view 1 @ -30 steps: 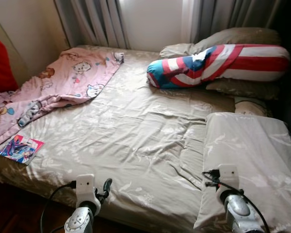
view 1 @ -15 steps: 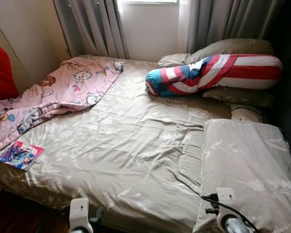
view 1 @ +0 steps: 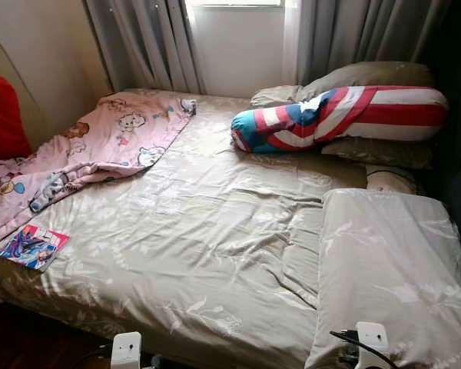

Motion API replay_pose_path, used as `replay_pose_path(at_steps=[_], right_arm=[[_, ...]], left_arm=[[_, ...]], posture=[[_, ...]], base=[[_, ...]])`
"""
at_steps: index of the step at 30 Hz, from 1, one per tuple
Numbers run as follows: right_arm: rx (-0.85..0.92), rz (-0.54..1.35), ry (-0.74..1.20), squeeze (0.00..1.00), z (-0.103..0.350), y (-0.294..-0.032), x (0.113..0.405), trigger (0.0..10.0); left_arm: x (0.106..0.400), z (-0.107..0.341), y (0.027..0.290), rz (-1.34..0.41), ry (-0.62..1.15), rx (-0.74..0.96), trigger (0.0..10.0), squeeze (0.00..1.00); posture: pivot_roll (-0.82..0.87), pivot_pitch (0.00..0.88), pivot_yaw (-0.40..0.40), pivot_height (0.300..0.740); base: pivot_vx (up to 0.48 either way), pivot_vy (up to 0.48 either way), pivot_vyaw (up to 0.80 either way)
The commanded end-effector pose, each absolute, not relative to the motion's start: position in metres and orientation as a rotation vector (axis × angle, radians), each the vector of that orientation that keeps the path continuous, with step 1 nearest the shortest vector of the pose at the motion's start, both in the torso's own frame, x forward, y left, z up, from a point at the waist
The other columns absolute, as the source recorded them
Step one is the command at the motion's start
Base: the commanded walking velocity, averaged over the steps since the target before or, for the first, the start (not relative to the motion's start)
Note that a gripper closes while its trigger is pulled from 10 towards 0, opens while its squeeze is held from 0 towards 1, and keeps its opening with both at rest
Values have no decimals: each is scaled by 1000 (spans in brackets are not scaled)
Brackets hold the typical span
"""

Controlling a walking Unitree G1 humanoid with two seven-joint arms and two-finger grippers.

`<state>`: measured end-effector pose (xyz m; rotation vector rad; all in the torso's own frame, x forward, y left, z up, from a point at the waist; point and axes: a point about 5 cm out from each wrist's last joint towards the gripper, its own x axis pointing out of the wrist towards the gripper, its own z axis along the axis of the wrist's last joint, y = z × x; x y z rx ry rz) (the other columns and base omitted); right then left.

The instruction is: Clean up the room

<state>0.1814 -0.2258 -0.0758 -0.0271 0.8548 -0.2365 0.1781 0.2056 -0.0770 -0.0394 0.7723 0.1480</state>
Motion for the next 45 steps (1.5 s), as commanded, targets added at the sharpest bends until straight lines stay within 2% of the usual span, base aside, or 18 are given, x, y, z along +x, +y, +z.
replay_pose_path(at_steps=[1, 12, 13, 14, 15, 16, 25, 40, 45], right_arm=[[-15, -245, 865, 1000, -77, -225, 179, 10000], [8, -219, 876, 1000, -79, -216, 180, 10000], [16, -210, 880, 388, -79, -215, 181, 10000], [22, -204, 882, 82, -79, -213, 181, 10000], [19, -199, 882, 82, -79, -213, 182, 10000], [21, -206, 880, 0, -79, -212, 183, 10000], [35, -211, 894, 0, -81, -206, 182, 10000], [64, -210, 919, 0, -85, -200, 174, 10000], [73, -222, 926, 0, -86, -201, 173, 10000]], left_arm=[[176, -78, 207, 144, 785, -20, 10000, 0], [175, -78, 210, 153, 787, -22, 10000, 0], [177, -77, 211, 154, 780, -23, 10000, 0], [179, -76, 211, 154, 775, -23, 10000, 0], [181, -75, 212, 156, 767, -25, 10000, 0], [183, -74, 212, 160, 761, -25, 10000, 0], [187, -72, 214, 156, 770, -15, 10000, 0], [187, -72, 216, 160, 765, -16, 10000, 0], [187, -72, 217, 163, 766, -19, 10000, 0]], posture=[[-79, 0, 43, 740], [-90, 0, 53, 740], [-89, 0, 53, 740], [-89, 0, 53, 740], [-84, 0, 52, 740], [-76, 0, 46, 740], [-63, 43, 47, 740], [-55, 77, 49, 740], [-51, 80, 46, 740]], base=[[0, 0, 0], [0, 0, 0], [0, 0, 0], [0, 0, 0], [0, 0, 0], [0, 0, 0], [0, 0, 0], [0, 343, 0], [0, 359, -739]])
